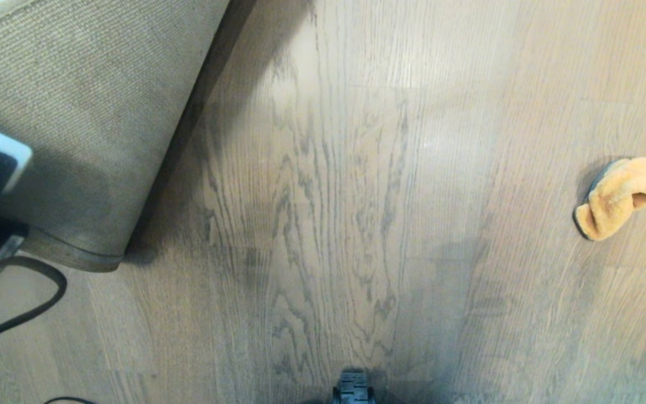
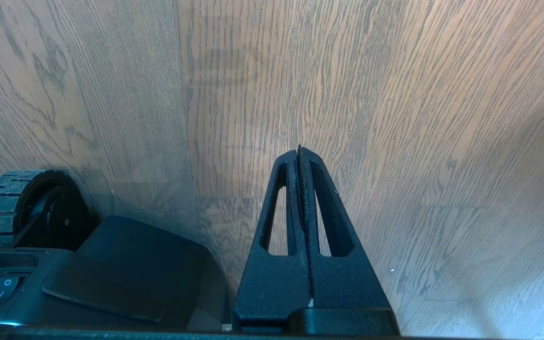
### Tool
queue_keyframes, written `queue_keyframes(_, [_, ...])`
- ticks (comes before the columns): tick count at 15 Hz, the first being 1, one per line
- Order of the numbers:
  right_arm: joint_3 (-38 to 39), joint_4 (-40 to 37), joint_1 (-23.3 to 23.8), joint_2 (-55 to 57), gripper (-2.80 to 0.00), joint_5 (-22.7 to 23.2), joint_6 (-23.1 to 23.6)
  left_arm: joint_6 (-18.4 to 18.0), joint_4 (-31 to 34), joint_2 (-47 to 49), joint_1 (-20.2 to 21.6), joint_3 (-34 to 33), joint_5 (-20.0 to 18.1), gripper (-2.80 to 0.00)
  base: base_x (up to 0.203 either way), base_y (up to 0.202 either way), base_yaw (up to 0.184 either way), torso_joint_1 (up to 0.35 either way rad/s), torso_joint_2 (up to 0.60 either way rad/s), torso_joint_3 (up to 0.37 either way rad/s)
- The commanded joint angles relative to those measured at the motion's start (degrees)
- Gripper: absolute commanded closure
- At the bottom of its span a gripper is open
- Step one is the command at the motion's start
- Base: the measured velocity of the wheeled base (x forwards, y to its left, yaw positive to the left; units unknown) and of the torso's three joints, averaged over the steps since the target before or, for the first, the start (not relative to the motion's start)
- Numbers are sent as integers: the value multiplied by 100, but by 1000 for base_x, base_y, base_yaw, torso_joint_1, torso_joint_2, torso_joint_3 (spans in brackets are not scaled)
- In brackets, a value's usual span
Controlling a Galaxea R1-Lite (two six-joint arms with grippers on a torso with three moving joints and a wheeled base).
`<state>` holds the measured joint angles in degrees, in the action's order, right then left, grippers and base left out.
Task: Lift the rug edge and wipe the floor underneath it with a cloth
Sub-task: Lay down the carpet
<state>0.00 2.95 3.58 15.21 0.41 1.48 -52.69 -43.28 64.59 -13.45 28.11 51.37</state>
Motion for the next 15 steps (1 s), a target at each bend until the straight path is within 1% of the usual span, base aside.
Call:
queue_keyframes(1, [0,4,2,17,0,2,2,-22,-25,-70,-8,-7,38,0,0,0,0,0,0,0])
queue_keyframes(6, [0,4,2,17,0,2,2,-22,-14,-130,-107,-73,57,0,0,0,0,0,0,0])
queue_keyframes(7, [0,4,2,17,0,2,2,-26,-8,-173,-108,-102,57,-280,0,0,0,0,0,0])
queue_keyframes(15, [0,4,2,17,0,2,2,-24,-14,-251,-123,-96,48,-280,0,0,0,0,0,0])
